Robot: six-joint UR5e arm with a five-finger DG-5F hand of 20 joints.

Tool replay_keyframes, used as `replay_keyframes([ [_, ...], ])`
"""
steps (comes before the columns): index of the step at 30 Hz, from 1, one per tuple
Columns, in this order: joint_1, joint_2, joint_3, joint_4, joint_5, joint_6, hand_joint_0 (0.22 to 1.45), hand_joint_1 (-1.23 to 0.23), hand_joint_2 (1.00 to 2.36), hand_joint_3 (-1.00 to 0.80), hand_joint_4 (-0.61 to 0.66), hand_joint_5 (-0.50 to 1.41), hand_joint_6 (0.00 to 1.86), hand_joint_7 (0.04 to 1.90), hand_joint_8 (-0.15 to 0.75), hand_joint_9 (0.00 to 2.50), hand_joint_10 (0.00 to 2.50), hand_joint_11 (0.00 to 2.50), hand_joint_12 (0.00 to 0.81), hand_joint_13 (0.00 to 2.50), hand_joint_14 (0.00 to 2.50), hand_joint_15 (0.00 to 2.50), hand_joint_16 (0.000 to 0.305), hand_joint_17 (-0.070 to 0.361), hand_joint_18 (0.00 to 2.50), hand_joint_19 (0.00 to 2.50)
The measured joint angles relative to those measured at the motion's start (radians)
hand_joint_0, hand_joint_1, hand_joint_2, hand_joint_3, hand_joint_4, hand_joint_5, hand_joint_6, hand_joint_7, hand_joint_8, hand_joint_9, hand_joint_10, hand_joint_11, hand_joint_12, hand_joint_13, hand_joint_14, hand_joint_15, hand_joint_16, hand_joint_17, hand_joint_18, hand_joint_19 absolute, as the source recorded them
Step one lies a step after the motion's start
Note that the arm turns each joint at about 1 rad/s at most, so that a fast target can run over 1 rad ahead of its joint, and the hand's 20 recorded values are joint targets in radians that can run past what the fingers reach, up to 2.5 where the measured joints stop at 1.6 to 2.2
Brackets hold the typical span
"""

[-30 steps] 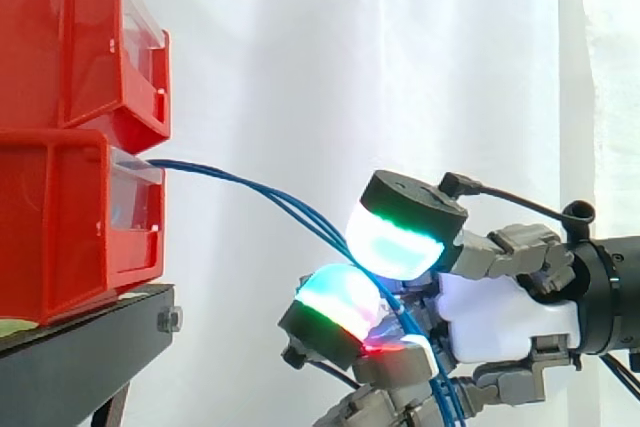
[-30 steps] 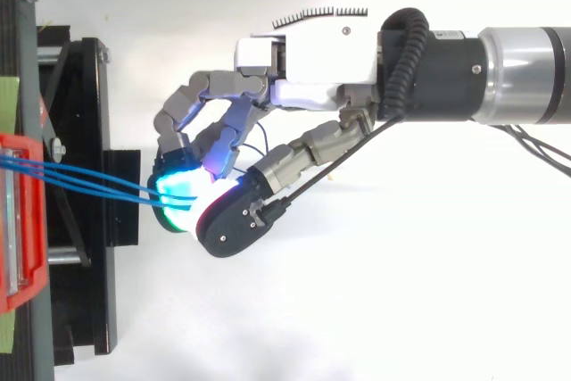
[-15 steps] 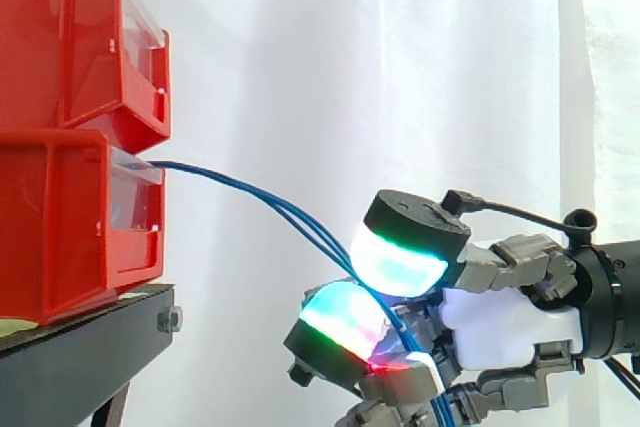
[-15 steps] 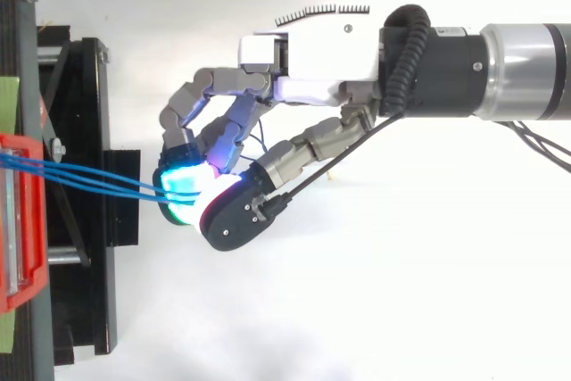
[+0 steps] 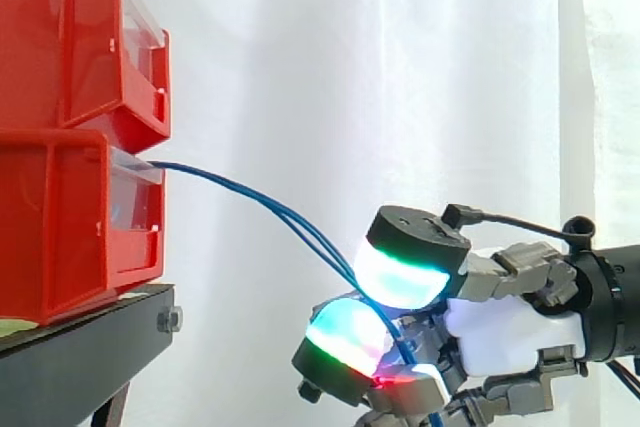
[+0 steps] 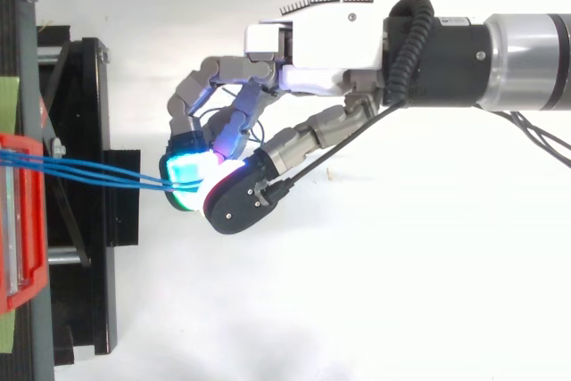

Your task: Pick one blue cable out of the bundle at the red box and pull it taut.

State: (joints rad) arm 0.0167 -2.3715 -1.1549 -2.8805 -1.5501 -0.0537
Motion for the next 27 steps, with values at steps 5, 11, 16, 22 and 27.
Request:
replay_keyframes([
  [5,-0.003,0.0,0.0,-0.011,0.0,0.0,0.57,-0.71,1.0,-0.46,0.03,-0.16,0.84,0.99,0.245,1.05,0.01,1.27,0.343,0.64,0.02,0.43,0.051,0.115,0.44,0.43],
  [11,-0.005,0.001,0.001,-0.017,-0.001,0.003,0.61,-0.75,1.01,-0.32,0.03,-0.15,0.87,1.0,0.25,1.06,0.01,1.29,0.346,0.66,0.02,0.42,0.051,0.115,0.47,0.41],
  [16,-0.006,0.002,0.001,-0.017,-0.001,0.005,0.67,-0.87,1.01,-0.33,0.07,-0.15,0.88,1.06,0.257,1.06,0.01,1.29,0.337,0.68,0.02,0.4,0.05,0.112,0.53,0.37],
  [22,-0.007,0.01,0.003,-0.019,-0.001,0.003,0.76,-0.92,1.0,-0.5,0.03,-0.15,0.87,1.09,0.267,1.05,0.01,1.27,0.34,0.7,0.02,0.38,0.049,0.111,0.59,0.31],
  [27,-0.007,0.03,0.003,-0.043,0.001,0.0,0.7,-0.95,1.0,-0.5,0.16,-0.14,0.84,1.03,0.268,1.06,0.01,1.28,0.338,0.7,0.02,0.38,0.048,0.109,0.61,0.32],
])
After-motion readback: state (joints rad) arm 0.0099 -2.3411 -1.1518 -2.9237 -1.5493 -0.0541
